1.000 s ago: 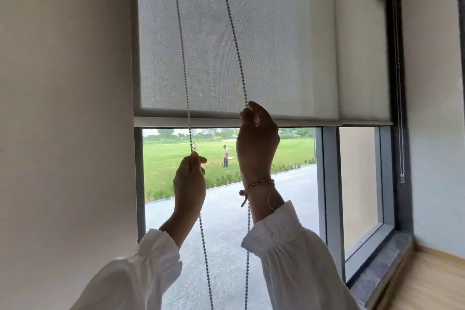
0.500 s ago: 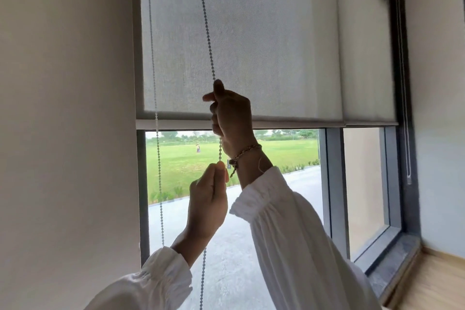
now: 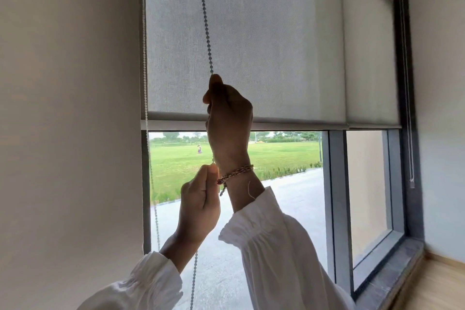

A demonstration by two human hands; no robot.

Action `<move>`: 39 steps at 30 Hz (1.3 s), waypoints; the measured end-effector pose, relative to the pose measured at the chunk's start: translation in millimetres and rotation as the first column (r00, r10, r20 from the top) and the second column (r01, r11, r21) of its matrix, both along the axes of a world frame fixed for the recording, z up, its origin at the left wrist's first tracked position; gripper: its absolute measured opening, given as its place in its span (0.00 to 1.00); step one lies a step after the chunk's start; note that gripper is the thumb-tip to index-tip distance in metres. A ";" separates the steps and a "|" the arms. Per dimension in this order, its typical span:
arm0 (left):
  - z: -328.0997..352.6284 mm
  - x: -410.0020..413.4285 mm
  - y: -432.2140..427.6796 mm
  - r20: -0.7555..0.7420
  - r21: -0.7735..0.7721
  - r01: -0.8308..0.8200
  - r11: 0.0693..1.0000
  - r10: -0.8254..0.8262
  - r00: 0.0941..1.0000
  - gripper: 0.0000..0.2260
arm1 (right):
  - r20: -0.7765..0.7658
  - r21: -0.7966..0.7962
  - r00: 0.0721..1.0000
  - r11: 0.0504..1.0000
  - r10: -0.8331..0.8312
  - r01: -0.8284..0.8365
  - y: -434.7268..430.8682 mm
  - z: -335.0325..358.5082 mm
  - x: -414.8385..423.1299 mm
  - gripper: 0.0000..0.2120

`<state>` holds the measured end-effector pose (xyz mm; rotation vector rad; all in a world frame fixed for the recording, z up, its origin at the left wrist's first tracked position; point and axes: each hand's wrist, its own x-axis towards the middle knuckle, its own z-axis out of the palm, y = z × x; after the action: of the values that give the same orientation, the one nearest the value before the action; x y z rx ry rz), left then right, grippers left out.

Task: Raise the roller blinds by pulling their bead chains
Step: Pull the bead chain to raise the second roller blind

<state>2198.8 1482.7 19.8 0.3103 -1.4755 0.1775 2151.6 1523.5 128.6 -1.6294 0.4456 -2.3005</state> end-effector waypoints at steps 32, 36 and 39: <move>-0.5 9.3 28.4 0.067 -0.120 0.006 0.993 0.002 0.998 0.12 | 0.021 -0.109 0.996 0.990 0.089 -0.086 30.6 -6.7 6.3 0.18; -0.9 9.2 31.5 0.056 -0.111 0.013 0.994 -0.007 0.998 0.09 | 0.021 -0.102 0.997 0.993 0.069 -0.067 34.0 -7.7 7.4 0.19; -7.5 10.5 32.0 0.066 -0.108 -0.017 0.994 0.024 0.998 0.12 | 0.023 -0.090 0.998 0.994 0.058 -0.055 33.5 -15.3 6.3 0.19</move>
<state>2209.3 1514.7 12.2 0.2349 -1.5233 0.2849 2157.9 1557.0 113.3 -1.6296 0.2914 -2.3270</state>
